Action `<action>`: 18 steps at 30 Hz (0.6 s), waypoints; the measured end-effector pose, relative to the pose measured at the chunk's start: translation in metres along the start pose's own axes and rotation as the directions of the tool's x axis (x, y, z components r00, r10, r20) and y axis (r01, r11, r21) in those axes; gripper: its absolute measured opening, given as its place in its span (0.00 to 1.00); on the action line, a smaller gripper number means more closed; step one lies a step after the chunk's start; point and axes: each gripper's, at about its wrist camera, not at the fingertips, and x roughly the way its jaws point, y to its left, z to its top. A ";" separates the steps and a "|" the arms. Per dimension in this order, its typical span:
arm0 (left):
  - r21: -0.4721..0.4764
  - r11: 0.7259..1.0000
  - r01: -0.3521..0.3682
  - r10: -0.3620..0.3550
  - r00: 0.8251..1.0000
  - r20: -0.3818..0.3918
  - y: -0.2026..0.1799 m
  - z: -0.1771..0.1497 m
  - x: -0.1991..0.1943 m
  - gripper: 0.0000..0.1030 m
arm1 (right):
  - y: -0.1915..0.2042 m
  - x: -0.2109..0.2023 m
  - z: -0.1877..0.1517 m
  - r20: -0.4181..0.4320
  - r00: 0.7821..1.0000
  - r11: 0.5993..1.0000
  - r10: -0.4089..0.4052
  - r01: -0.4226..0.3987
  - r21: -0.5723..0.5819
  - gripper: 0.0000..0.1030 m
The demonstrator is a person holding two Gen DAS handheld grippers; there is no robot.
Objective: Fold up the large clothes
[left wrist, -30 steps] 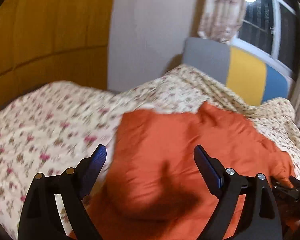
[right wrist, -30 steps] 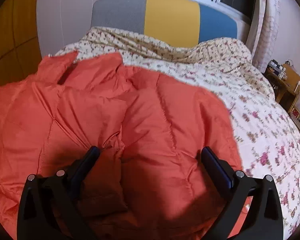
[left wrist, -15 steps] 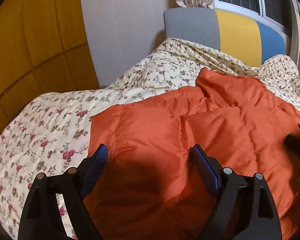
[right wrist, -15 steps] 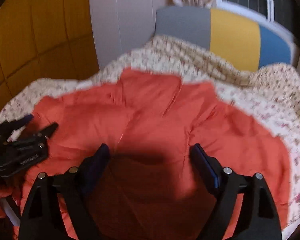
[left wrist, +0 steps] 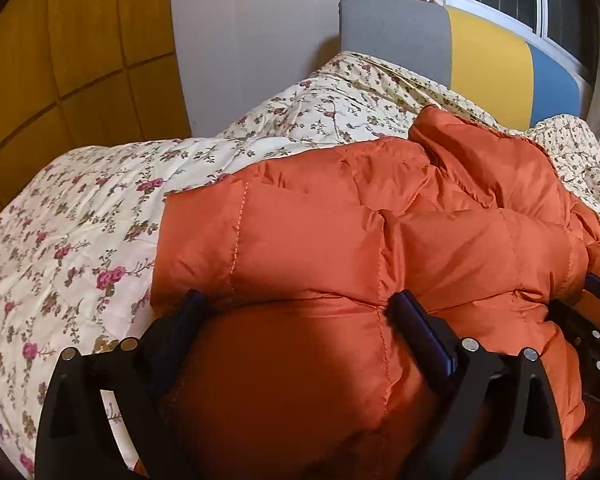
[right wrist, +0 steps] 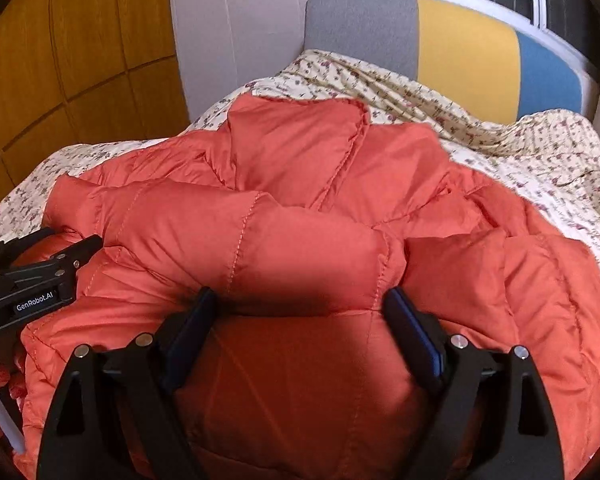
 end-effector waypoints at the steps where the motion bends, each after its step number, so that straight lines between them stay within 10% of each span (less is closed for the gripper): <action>1: -0.001 1.000 -0.002 0.002 1.000 0.000 0.000 0.000 0.000 0.93 | 0.000 -0.007 -0.002 0.024 1.000 1.000 -0.013 0.013 0.003 0.84; 10: -0.003 1.000 -0.012 0.012 1.000 0.001 0.000 0.000 -0.001 0.96 | -0.047 -0.028 -0.018 0.005 1.000 0.979 0.014 -0.014 0.206 0.84; 18: 0.032 0.997 -0.074 0.073 0.997 0.021 -0.008 -0.004 -0.024 0.96 | -0.038 -0.012 -0.017 -0.046 0.998 0.988 -0.033 0.039 0.149 0.86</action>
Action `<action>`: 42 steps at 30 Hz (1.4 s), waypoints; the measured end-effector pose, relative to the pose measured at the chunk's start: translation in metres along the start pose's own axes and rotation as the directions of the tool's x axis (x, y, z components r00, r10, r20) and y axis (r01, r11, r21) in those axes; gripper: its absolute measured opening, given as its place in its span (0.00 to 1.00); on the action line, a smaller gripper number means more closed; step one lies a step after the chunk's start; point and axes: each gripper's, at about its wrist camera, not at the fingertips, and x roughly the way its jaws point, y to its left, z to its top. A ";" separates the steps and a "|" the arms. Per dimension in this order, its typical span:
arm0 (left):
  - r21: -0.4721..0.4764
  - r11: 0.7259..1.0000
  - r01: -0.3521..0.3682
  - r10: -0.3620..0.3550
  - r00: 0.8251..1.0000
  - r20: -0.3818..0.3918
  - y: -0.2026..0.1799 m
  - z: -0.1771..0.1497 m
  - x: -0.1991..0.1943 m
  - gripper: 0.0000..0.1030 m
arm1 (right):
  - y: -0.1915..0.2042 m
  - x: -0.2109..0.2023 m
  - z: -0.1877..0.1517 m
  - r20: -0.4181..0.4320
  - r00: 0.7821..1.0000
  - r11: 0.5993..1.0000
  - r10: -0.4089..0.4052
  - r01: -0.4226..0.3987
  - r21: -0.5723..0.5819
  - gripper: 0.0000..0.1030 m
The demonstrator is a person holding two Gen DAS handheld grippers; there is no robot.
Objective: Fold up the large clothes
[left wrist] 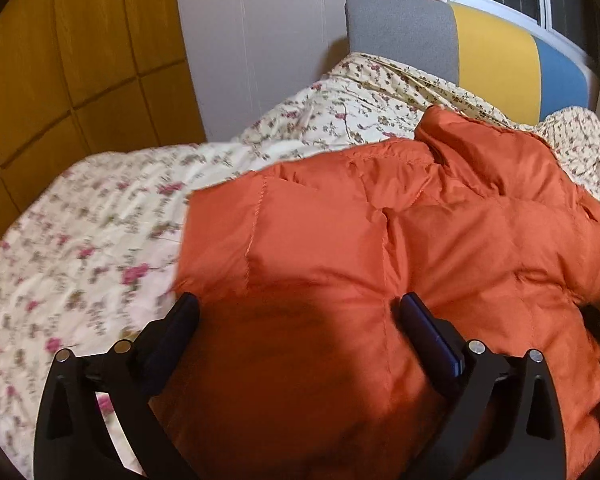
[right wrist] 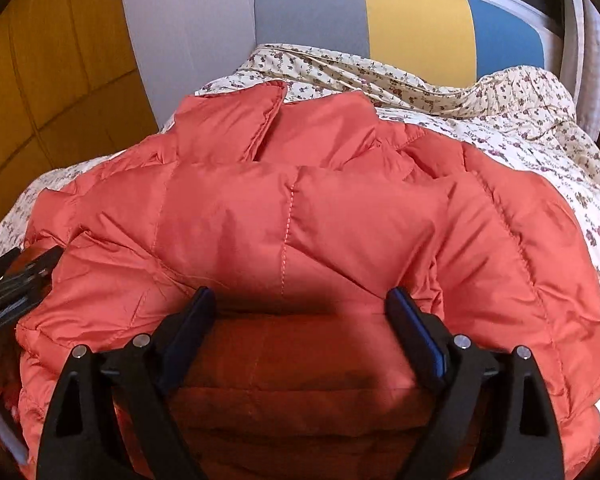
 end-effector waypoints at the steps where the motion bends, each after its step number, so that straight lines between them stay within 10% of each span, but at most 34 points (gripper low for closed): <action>1: 0.003 1.000 0.010 -0.011 1.000 0.023 -0.002 -0.001 -0.011 0.96 | 0.001 0.000 0.000 0.001 1.000 1.000 -0.003 0.003 -0.002 0.86; 5: 0.034 0.997 0.064 -0.067 0.990 0.125 -0.022 0.001 -0.050 0.96 | 0.001 -0.002 -0.004 0.007 1.000 1.000 -0.008 0.008 -0.004 0.86; 11: 0.065 0.998 0.025 -0.023 0.999 -0.030 -0.051 0.018 0.004 0.97 | 0.003 -0.003 -0.006 0.010 1.000 1.000 -0.019 0.019 -0.011 0.86; 22: -0.001 0.996 0.092 -0.092 0.994 -0.058 -0.043 0.007 0.022 0.97 | 0.004 -0.004 -0.006 0.019 1.000 1.000 -0.022 0.022 -0.012 0.87; 42: -0.013 0.975 0.220 -0.220 0.975 -0.033 0.037 -0.110 -0.133 0.97 | -0.086 -0.192 -0.091 -0.009 1.000 0.988 0.020 -0.019 0.151 0.90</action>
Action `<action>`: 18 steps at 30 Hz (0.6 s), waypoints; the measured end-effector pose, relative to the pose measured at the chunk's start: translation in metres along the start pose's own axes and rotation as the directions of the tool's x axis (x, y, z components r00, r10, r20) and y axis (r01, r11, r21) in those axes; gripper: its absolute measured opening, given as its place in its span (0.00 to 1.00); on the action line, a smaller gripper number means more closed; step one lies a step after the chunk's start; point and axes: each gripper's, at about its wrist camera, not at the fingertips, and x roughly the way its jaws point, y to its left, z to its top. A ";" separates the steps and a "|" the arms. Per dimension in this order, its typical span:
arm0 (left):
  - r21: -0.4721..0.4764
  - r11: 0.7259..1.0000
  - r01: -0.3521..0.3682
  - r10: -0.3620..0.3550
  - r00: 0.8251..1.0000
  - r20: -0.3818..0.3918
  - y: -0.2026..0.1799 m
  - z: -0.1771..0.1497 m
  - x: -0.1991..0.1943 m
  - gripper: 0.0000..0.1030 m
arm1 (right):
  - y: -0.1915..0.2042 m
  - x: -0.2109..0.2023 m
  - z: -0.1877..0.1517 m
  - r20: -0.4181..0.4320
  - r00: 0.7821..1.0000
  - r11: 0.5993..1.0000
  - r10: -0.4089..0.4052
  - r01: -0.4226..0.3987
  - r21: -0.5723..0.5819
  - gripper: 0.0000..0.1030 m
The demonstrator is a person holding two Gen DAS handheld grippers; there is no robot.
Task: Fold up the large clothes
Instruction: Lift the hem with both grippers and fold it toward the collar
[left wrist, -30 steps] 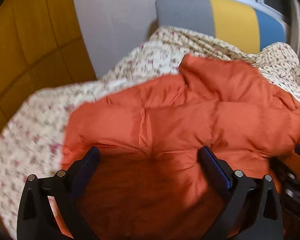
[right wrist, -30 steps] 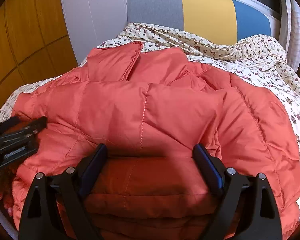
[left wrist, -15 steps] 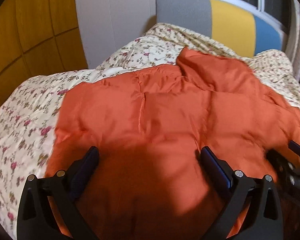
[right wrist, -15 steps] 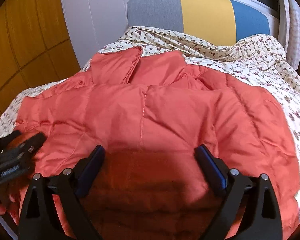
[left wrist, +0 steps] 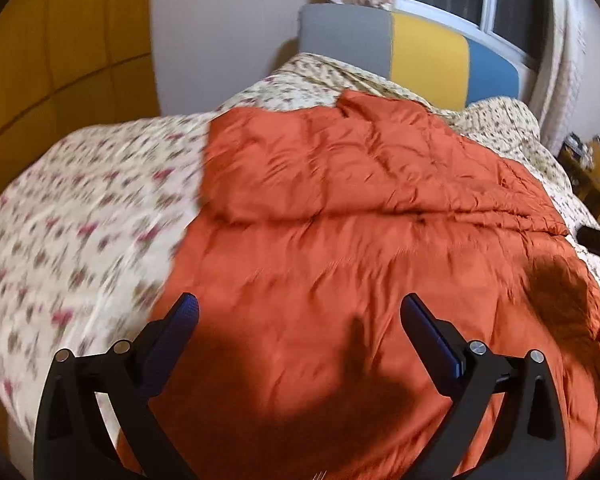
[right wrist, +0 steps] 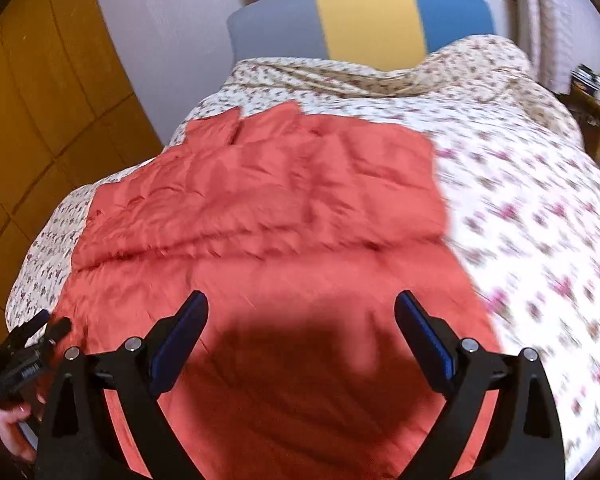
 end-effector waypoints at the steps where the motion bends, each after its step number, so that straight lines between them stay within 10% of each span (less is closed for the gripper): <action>1: -0.015 1.000 -0.009 0.009 1.000 -0.001 0.006 -0.005 -0.004 0.97 | -0.007 -0.008 -0.004 0.004 1.000 1.000 -0.007 0.007 0.013 0.90; 13: -0.160 0.987 -0.027 0.020 0.999 -0.040 0.064 -0.065 -0.045 0.96 | -0.097 -0.073 -0.086 -0.043 0.993 0.981 -0.111 0.117 0.155 0.83; 18: -0.199 0.980 0.014 -0.028 0.997 -0.066 0.070 -0.086 -0.050 0.74 | -0.107 -0.076 -0.116 -0.079 0.996 0.977 -0.046 0.062 0.205 0.74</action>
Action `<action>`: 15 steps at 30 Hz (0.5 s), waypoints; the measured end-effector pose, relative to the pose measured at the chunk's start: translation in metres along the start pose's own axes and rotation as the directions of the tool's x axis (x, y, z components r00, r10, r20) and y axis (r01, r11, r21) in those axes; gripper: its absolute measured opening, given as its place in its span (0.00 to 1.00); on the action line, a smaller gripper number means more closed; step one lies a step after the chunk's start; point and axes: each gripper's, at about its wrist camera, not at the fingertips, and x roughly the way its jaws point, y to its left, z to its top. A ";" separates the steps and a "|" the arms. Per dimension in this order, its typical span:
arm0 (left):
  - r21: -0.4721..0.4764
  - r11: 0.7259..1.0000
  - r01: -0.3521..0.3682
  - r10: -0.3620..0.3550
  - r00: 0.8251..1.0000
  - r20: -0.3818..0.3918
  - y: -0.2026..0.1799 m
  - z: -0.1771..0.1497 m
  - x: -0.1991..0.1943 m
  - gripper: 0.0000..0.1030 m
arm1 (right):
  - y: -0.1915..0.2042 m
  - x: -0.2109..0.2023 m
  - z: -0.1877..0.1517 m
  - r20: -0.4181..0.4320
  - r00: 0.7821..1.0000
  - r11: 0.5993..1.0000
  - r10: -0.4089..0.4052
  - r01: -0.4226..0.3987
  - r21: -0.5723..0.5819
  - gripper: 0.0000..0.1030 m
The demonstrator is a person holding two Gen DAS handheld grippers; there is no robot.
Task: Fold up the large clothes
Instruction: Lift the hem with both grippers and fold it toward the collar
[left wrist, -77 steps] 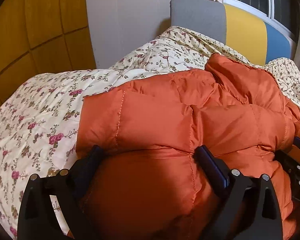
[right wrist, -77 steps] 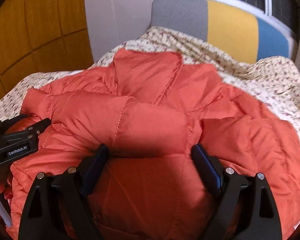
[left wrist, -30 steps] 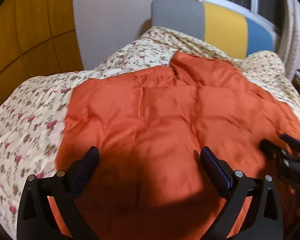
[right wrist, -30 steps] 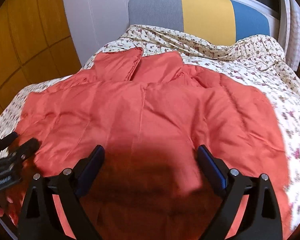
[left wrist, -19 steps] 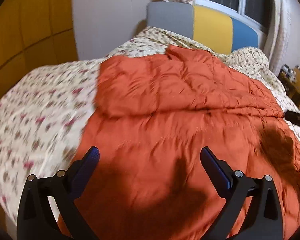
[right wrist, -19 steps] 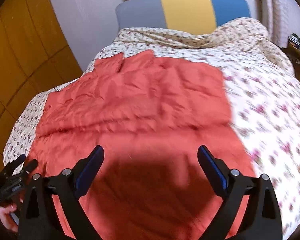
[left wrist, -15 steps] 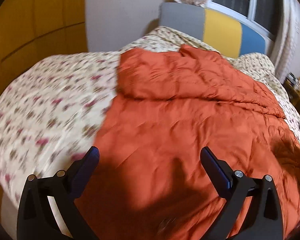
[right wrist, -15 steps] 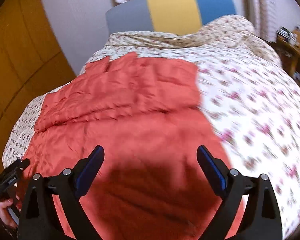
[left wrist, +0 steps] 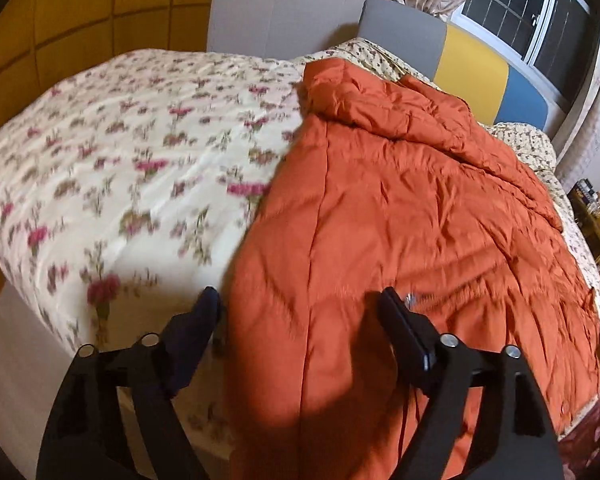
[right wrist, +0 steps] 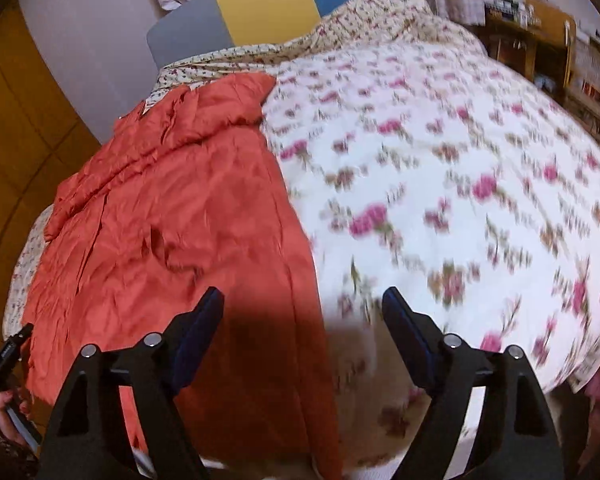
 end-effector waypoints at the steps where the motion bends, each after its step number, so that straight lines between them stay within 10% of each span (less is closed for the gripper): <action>1: 0.003 1.000 0.005 -0.005 1.000 0.014 0.000 -0.005 -0.004 0.72 | -0.002 0.000 -0.005 -0.006 1.000 1.000 0.013 -0.013 0.005 0.70; 8: 0.024 0.999 0.044 -0.045 0.998 0.042 -0.003 -0.036 -0.018 0.69 | 0.010 0.002 -0.023 -0.014 0.996 0.996 0.093 -0.093 -0.013 0.53; 11: 0.031 0.998 0.055 -0.056 0.998 0.032 -0.007 -0.041 -0.018 0.69 | 0.017 -0.001 -0.026 -0.002 0.992 0.992 0.124 -0.124 -0.035 0.30; 15: 0.077 0.993 0.089 -0.090 0.996 0.010 -0.017 -0.043 -0.023 0.27 | 0.024 -0.011 -0.025 0.026 0.989 0.988 0.144 -0.142 -0.058 0.12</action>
